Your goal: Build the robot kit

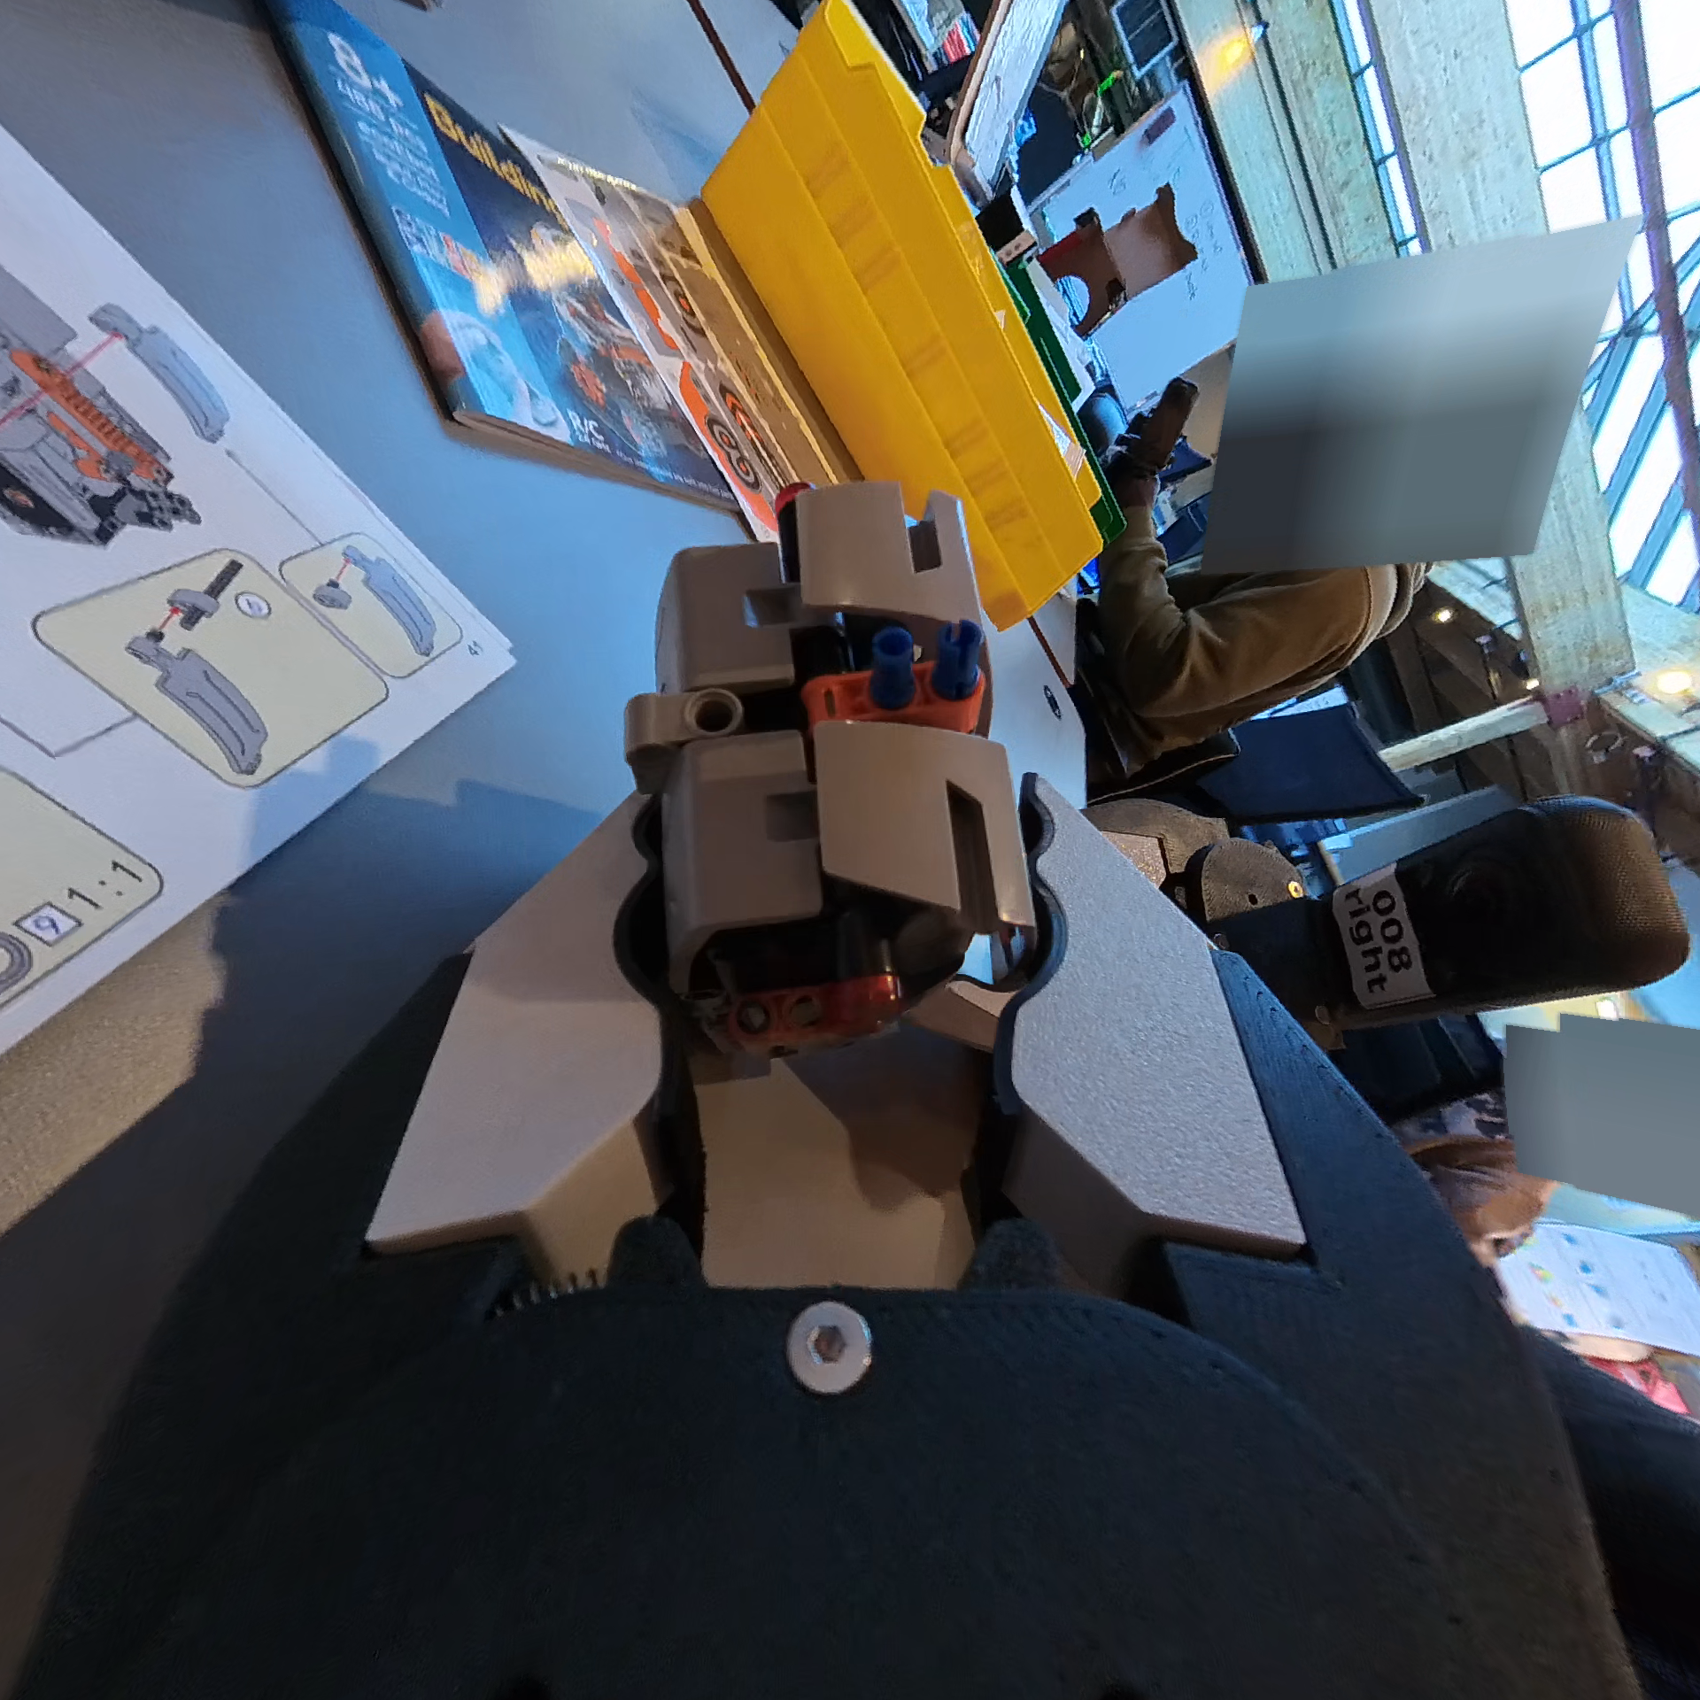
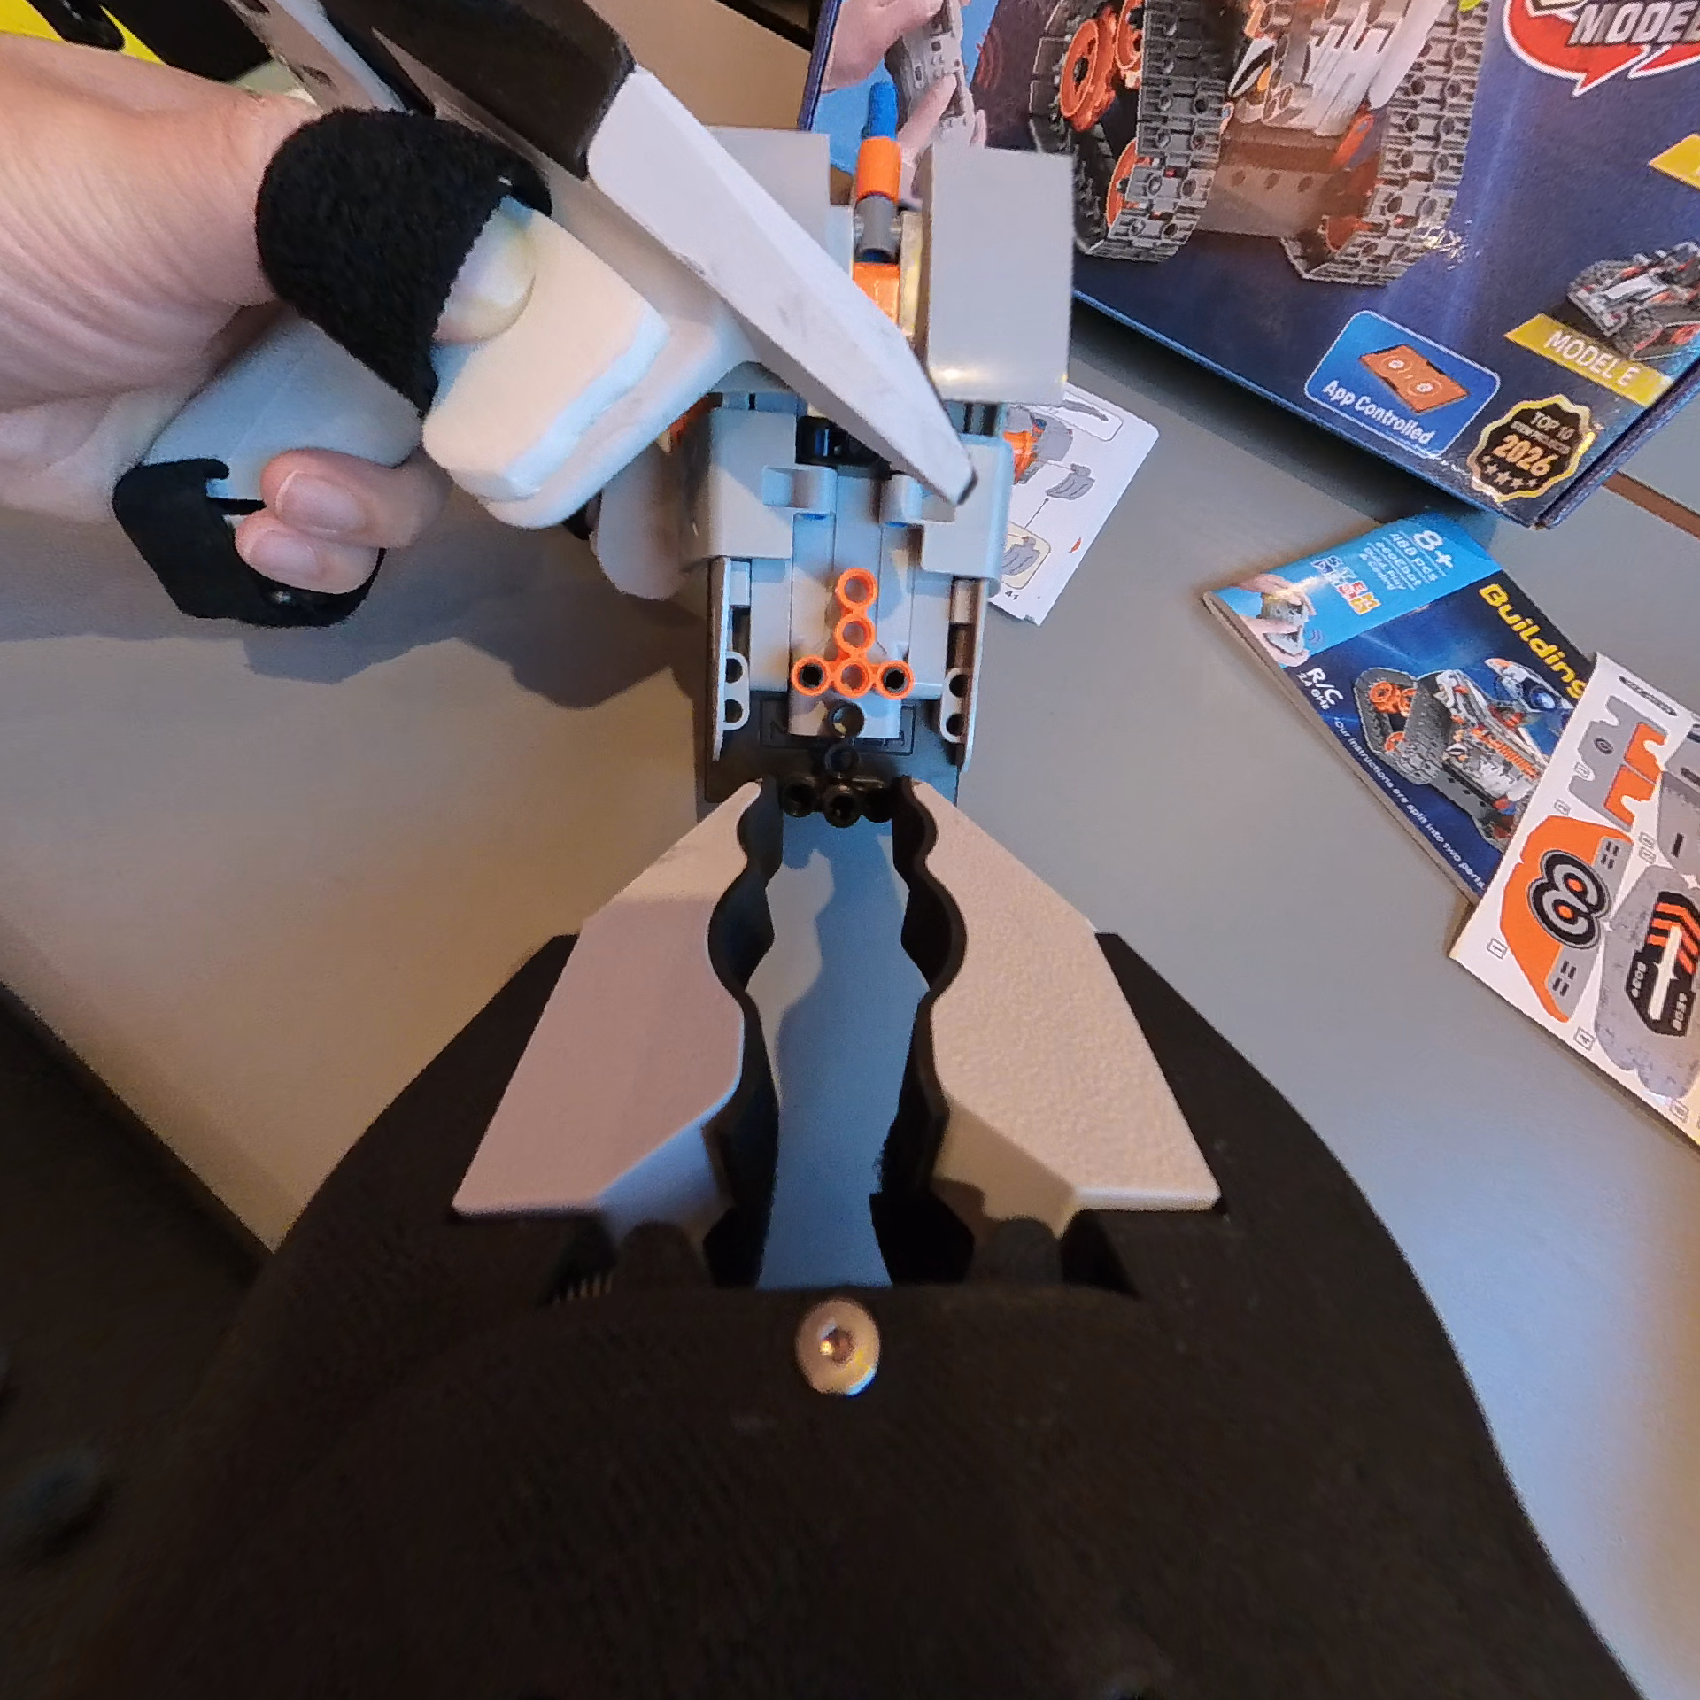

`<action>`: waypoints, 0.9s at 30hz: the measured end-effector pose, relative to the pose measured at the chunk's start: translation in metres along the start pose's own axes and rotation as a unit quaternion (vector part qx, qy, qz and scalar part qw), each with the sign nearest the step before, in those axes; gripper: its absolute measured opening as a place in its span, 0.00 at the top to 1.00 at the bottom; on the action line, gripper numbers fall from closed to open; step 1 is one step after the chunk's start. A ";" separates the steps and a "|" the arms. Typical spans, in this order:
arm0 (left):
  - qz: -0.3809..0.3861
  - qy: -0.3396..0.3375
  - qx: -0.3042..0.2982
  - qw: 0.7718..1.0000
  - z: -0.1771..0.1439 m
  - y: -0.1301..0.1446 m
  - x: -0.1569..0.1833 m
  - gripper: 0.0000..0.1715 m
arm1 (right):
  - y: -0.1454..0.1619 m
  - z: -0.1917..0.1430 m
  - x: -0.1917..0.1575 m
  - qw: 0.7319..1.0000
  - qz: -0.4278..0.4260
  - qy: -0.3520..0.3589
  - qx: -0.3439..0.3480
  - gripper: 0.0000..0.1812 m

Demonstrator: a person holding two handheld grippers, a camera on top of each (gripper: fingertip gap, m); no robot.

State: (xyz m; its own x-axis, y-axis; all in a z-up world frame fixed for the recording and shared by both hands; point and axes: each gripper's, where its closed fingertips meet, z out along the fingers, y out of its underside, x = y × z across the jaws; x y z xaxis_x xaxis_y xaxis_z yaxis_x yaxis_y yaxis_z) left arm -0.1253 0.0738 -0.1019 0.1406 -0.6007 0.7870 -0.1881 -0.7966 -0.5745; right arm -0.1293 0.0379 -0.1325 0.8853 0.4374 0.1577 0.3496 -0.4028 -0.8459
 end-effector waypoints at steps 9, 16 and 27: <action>-0.021 0.008 -0.001 1.000 -0.003 -0.001 -0.003 0.57 | -0.003 0.003 0.000 1.000 0.009 -0.002 0.010 0.88; -0.061 0.029 0.006 0.998 -0.003 -0.002 -0.006 0.58 | -0.004 0.002 -0.001 1.000 0.008 -0.002 0.014 0.88; -0.045 0.019 -0.005 0.999 -0.004 0.000 -0.005 0.57 | -0.004 0.003 0.000 1.000 0.021 -0.004 0.018 0.88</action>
State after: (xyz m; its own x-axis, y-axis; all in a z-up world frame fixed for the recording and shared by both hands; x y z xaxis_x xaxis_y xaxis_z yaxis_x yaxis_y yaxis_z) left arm -0.1303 0.0776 -0.1050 0.1204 -0.5243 0.8430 -0.1861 -0.8460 -0.4996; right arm -0.1315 0.0421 -0.1305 0.8961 0.4279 0.1176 0.3013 -0.3921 -0.8692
